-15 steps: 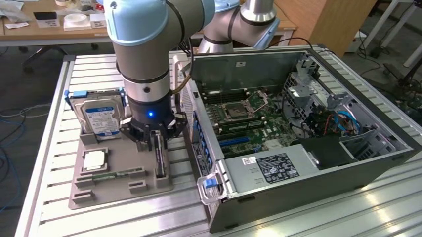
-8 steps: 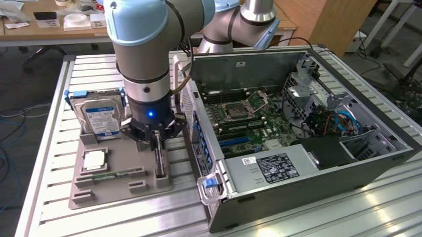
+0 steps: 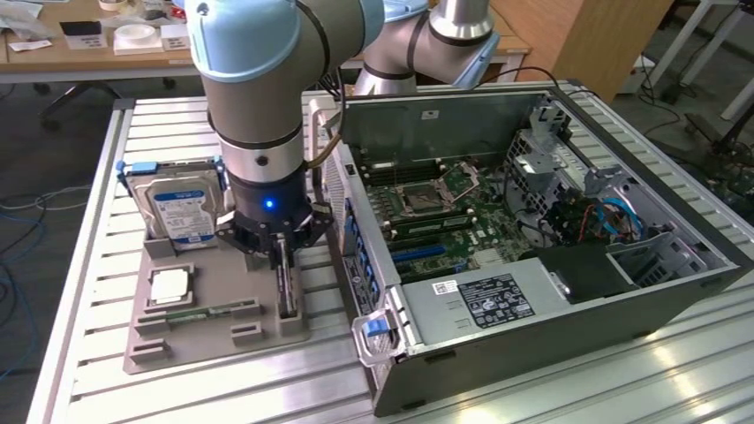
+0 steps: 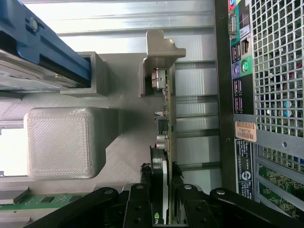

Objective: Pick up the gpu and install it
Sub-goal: 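Pick up the gpu and move the gpu toward the slot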

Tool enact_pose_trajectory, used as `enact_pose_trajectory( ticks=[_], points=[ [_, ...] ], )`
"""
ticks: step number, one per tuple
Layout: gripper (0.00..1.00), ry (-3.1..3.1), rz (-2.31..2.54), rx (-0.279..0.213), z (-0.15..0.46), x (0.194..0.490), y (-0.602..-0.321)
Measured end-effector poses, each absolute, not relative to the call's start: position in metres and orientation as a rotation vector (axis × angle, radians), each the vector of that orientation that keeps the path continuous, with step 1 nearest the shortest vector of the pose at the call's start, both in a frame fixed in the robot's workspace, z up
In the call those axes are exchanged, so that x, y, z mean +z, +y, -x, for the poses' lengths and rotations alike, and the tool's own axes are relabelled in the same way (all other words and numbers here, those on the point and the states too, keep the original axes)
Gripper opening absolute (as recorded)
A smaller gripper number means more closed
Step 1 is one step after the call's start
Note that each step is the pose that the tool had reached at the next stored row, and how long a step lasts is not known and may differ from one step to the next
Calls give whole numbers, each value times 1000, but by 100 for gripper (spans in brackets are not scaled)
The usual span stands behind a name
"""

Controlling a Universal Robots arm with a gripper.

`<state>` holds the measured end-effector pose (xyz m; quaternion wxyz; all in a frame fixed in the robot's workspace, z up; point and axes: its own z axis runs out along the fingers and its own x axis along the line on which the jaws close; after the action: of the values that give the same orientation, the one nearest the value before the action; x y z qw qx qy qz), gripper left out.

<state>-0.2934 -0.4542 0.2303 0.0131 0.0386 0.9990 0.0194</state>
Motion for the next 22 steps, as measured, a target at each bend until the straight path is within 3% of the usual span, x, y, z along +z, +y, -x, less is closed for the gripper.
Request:
enact_pose_trajectory(
  ticks=[10, 22],
  points=[
    [27, 3112, -120, 61, 293, 233, -454],
    [27, 3113, -113, 61, 293, 267, -454]
  ],
)
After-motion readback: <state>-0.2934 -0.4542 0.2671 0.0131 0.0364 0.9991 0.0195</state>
